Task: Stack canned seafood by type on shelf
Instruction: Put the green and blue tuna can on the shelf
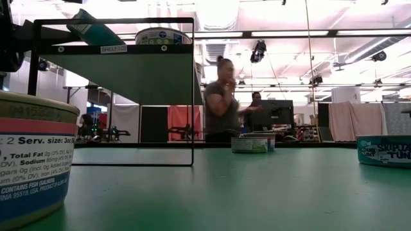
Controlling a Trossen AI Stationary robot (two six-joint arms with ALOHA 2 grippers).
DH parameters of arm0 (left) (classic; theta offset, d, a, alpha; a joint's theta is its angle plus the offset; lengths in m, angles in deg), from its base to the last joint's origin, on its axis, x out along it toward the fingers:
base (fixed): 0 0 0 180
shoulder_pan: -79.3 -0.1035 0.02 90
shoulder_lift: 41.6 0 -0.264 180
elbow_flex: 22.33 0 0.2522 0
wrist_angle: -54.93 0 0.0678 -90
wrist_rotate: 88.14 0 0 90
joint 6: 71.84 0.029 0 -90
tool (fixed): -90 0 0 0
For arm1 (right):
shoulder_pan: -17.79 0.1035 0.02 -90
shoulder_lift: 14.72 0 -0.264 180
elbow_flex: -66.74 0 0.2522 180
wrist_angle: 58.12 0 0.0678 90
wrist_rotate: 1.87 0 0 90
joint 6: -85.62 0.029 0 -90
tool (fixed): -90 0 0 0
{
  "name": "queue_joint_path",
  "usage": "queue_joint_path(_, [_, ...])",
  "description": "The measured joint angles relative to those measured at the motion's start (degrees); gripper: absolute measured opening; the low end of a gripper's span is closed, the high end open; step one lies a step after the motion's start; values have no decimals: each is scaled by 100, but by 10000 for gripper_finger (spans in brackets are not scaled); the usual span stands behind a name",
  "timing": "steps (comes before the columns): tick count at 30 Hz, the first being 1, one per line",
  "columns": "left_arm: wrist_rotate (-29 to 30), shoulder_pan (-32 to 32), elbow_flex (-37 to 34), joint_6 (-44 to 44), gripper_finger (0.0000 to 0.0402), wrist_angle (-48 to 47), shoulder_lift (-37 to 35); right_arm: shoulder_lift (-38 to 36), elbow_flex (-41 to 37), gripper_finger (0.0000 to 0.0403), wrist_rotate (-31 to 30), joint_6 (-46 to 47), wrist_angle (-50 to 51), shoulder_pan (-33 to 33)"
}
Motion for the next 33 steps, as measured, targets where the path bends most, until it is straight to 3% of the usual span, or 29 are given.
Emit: queue_joint_path(33, [-6, 0, 267, 600, 247, -56, 22, 0, 7, 309, -1, 56, 41, -2])
